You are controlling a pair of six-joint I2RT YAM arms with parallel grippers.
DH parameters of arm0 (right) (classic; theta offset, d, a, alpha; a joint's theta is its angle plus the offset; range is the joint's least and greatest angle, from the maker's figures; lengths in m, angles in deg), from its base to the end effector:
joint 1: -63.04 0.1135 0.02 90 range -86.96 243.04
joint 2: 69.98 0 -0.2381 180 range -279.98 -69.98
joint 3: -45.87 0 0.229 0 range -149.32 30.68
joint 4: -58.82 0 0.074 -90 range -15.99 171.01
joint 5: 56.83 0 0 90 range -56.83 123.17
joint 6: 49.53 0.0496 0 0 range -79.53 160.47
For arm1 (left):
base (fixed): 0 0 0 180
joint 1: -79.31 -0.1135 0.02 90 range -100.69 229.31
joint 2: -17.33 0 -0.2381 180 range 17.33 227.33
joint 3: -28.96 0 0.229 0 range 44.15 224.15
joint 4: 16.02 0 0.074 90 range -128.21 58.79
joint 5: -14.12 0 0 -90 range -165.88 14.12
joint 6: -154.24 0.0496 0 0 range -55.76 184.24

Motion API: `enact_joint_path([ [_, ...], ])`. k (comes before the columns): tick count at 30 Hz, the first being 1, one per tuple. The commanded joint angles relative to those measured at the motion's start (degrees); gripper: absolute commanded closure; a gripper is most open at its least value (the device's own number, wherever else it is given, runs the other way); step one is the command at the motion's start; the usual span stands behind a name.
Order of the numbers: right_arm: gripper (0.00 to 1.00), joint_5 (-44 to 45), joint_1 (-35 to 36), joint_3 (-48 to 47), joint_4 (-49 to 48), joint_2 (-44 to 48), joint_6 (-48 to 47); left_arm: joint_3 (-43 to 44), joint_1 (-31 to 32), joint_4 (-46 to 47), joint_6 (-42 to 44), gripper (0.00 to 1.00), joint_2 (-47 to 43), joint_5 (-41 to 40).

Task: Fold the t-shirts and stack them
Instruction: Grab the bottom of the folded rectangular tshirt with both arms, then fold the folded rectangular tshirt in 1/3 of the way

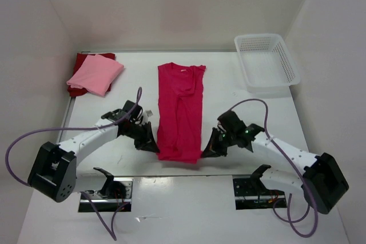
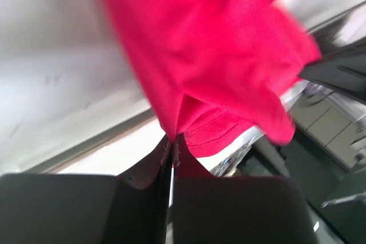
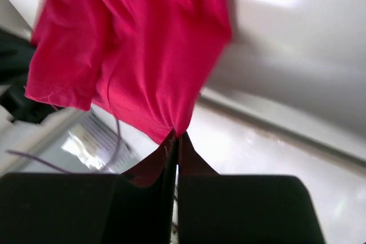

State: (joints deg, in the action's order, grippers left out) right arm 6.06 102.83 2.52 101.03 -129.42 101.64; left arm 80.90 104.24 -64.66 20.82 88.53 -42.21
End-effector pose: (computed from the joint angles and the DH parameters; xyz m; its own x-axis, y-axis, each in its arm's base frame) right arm 0.1247 0.1332 0.1545 -0.9755 0.2024 0.0863 0.2093 0.7329 0.6473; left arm 0.1723 -0.1104 0.1566 -0.9814 -0.1746 0.0798 -0.1853 0.7527 -0.6317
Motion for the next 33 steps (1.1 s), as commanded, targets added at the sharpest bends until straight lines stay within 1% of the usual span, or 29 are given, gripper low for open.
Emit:
enact_joint_path([
  [1,0.99,1.4,-7.5,-9.8,4.5,-5.1,-11.5,9.6,-3.0,0.9,1.8,1.00,3.0,-1.2],
  [2,0.99,2.1,-9.5,-12.2,4.5,-9.7,-13.9,11.0,-4.1,2.2,1.8,1.00,5.5,-1.2],
  [3,1.00,2.9,-12.0,-17.6,5.0,-12.2,-18.1,12.2,-6.3,5.2,1.8,1.00,6.9,-1.2],
  [4,1.00,4.2,-12.6,-20.4,5.1,-14.5,-19.8,13.6,-7.2,6.4,1.8,1.00,8.6,-1.2],
  [5,1.00,6.3,-13.3,-23.1,5.1,-19.8,-21.2,17.2,-7.8,8.0,2.6,1.00,12.5,-2.7],
  [6,1.00,6.3,-14.6,-27.9,4.3,-22.4,-22.7,19.3,-8.8,8.1,3.2,1.00,14.6,-3.5],
  [7,1.00,6.8,-15.3,-30.3,3.7,-25.0,-24.8,21.3,-9.4,8.9,3.2,1.00,18.7,-4.0],
  [8,1.00,7.4,-16.7,-34.6,3.1,-30.1,-25.7,25.0,-10.5,10.3,3.8,1.00,20.6,-4.6],
  [9,1.00,7.4,-17.5,-37.1,3.1,-32.7,-27.5,27.0,-11.0,11.0,4.3,1.00,24.6,-5.8],
  [10,1.00,8.0,-18.1,-39.3,3.1,-35.0,-28.3,29.0,-11.6,11.0,5.1,1.00,26.7,-5.8],
  [11,1.00,8.6,-19.5,-43.4,3.1,-39.2,-28.9,33.1,-12.6,11.0,5.1,1.00,28.7,-6.4],
  [12,1.00,8.6,-20.2,-45.4,2.6,-41.3,-30.0,35.0,-13.1,11.8,5.1,1.00,32.8,-6.4],
  [13,1.00,8.6,-21.0,-47.4,3.1,-43.3,-30.7,37.0,-13.2,11.8,5.1,1.00,34.8,-6.4],
  [14,1.00,8.6,-21.6,-51.0,3.1,-46.7,-30.7,40.6,-13.9,11.8,5.1,1.00,38.2,-6.4],
  [16,1.00,8.6,-22.4,-54.2,3.1,-50.1,-32.1,43.7,-14.5,11.8,5.1,0.99,41.2,-7.0],
  [17,1.00,9.3,-23.0,-57.5,3.1,-53.7,-32.8,44.9,-14.5,11.8,5.1,0.99,42.5,-7.6],
  [18,1.00,9.3,-23.6,-58.7,3.1,-55.3,-32.8,47.1,-15.0,12.4,5.1,0.95,45.0,-7.6],
  [20,1.00,10.1,-23.6,-61.9,3.7,-58.1,-32.8,48.8,-15.0,12.4,5.1,0.88,47.8,-7.6],
  [21,0.99,10.7,-23.6,-62.7,3.7,-60.2,-32.8,48.8,-15.0,13.0,5.1,0.83,47.8,-7.0],
  [22,0.91,10.7,-24.1,-64.0,3.7,-60.8,-32.8,49.5,-15.0,13.0,5.1,0.78,47.8,-7.0],
  [23,0.85,9.8,-24.1,-64.0,3.7,-60.8,-32.8,49.6,-15.5,14.4,4.5,0.70,47.3,-8.3],
  [24,0.79,9.3,-24.1,-64.7,2.4,-60.8,-32.8,48.8,-15.5,15.2,3.6,0.68,46.3,-8.8],
  [25,0.70,9.3,-24.1,-65.4,2.4,-60.3,-32.8,48.1,-16.1,16.0,3.0,0.66,45.2,-8.8],
  [26,0.66,8.7,-24.1,-66.0,2.4,-59.5,-32.8,46.5,-16.1,17.8,1.6,0.62,42.5,-8.8],
  [28,0.57,8.7,-24.1,-67.3,3.9,-58.0,-32.8,45.3,-16.7,18.3,1.1,0.60,37.8,-8.8],
  [29,0.56,9.5,-24.1,-67.3,4.5,-55.4,-32.8,43.1,-16.7,20.1,0.5,0.59,36.0,-8.8],
  [31,0.56,9.5,-24.1,-63.3,3.7,-51.8,-31.6,40.0,-15.6,21.2,-0.4,0.59,31.4,-8.3],
  [32,0.59,10.1,-24.1,-59.4,2.8,-49.9,-31.6,38.4,-14.7,21.9,-1.0,0.59,30.2,-8.3],
  [33,0.67,10.1,-23.6,-57.3,1.1,-46.7,-30.9,34.8,-12.3,21.9,-1.0,0.59,28.2,-7.7],
])
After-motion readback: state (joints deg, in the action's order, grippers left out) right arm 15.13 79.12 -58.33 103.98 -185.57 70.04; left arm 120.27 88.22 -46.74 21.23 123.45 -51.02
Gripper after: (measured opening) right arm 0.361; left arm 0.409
